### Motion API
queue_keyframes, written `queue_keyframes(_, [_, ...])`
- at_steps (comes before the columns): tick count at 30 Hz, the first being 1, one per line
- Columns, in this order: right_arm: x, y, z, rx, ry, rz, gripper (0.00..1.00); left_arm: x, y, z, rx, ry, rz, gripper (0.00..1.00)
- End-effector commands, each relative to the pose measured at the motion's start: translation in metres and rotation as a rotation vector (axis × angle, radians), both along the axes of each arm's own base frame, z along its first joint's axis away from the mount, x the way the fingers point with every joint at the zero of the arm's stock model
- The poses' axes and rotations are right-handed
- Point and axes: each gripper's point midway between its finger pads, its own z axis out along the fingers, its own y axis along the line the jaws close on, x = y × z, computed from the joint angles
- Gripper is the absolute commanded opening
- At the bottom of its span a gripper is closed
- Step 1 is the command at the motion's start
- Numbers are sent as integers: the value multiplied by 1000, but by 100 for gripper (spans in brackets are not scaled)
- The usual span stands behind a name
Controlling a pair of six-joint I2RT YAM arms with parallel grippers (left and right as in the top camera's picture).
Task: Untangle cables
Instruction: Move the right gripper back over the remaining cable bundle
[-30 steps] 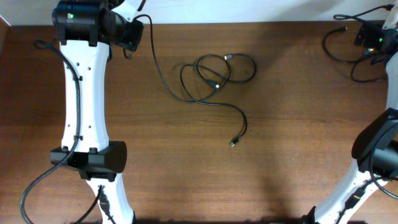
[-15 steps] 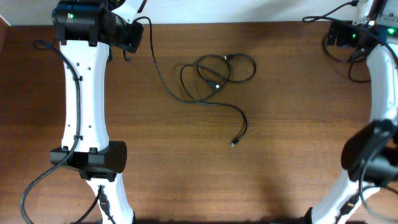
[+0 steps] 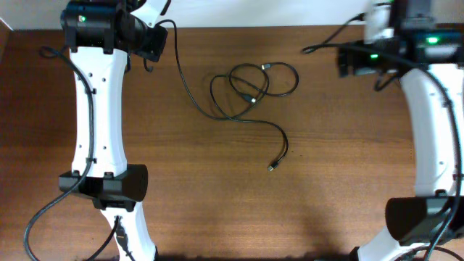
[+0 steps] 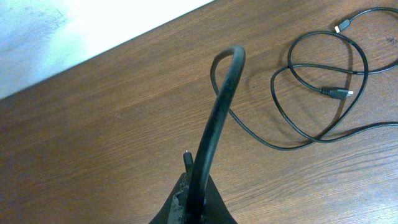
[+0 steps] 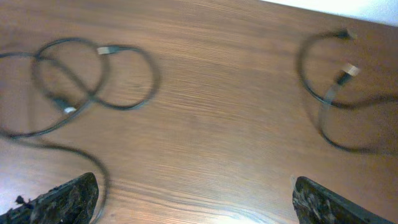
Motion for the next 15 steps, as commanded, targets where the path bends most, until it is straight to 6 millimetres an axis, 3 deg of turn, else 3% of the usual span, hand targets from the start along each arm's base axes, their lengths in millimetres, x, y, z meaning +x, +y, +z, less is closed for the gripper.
queue_keyframes(1, [-6, 59, -1, -3, 6, 134, 99, -1, -2, 2, 1, -6, 3, 0])
queue_keyframes(7, [-19, 113, -11, 0, 41, 244, 99, -1, -2, 2, 1, -5, 3, 0])
queue_keyframes(15, [-32, 174, -69, -27, 185, 367, 99, -2, -2, 2, 2, -1, 3, 0])
